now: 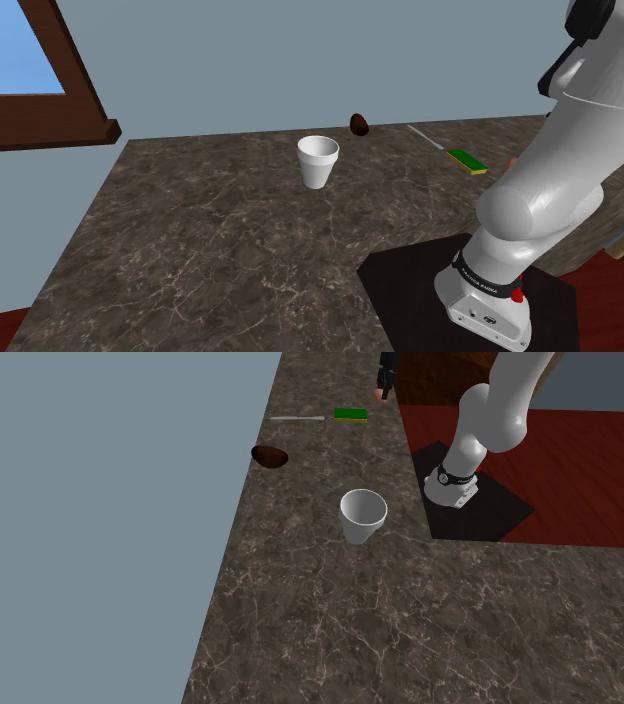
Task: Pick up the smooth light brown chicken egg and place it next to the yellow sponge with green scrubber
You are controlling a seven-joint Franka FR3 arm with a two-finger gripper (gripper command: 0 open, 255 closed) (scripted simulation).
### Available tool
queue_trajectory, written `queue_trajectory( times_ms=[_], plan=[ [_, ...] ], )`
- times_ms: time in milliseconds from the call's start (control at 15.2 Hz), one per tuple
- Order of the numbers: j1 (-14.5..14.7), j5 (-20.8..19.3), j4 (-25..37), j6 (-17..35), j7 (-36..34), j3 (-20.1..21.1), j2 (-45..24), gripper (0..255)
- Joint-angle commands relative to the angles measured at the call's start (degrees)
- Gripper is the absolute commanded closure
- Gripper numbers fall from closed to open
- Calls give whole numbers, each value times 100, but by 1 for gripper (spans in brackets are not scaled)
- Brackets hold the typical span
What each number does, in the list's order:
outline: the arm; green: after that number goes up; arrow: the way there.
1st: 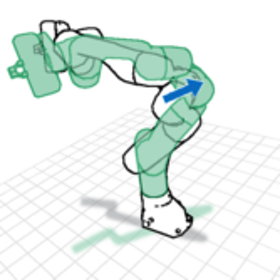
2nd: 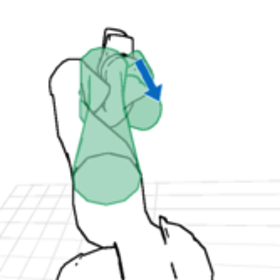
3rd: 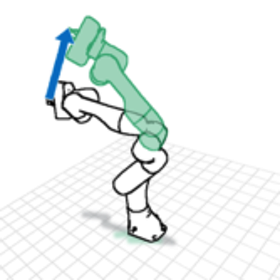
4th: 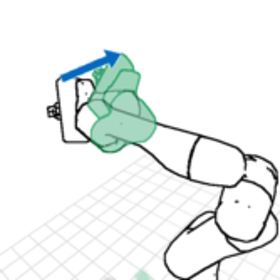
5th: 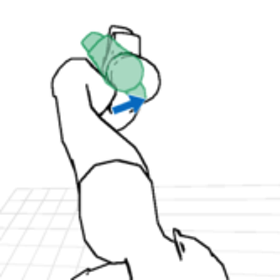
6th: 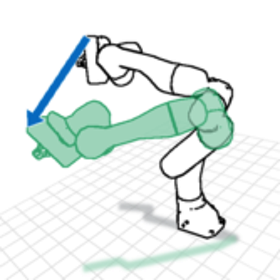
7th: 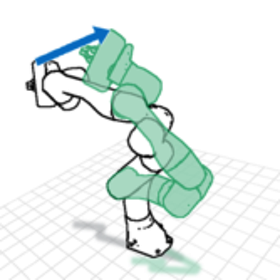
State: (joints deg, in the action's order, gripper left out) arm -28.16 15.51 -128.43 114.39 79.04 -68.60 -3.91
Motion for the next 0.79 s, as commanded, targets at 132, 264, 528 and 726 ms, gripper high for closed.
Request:
queue_trajectory(
  times_ms=[132, 264, 528, 726],
  plan=[
    [-24, 89, -9, 29, 68, 19, -83, 255],
    [-24, 89, -9, 29, 68, 19, -83, 255],
    [-24, 89, -9, 29, 68, 19, -83, 0],
    [-24, 89, -9, 29, 68, 19, -83, 0]
  ],
)
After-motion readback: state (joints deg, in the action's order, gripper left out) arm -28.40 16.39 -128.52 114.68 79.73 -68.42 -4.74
